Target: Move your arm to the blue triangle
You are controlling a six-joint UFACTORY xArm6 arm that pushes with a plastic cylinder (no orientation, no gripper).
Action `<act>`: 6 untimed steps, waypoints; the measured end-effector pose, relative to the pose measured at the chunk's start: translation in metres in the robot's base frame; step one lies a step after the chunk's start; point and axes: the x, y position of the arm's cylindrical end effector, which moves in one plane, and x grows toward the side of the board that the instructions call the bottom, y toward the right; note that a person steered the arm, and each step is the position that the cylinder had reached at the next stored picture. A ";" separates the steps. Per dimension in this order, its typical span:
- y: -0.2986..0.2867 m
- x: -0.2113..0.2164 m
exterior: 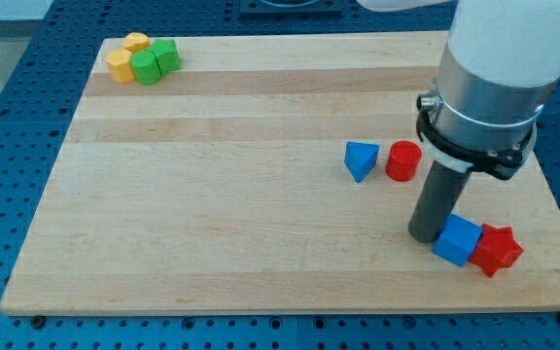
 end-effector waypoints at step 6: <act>-0.135 -0.110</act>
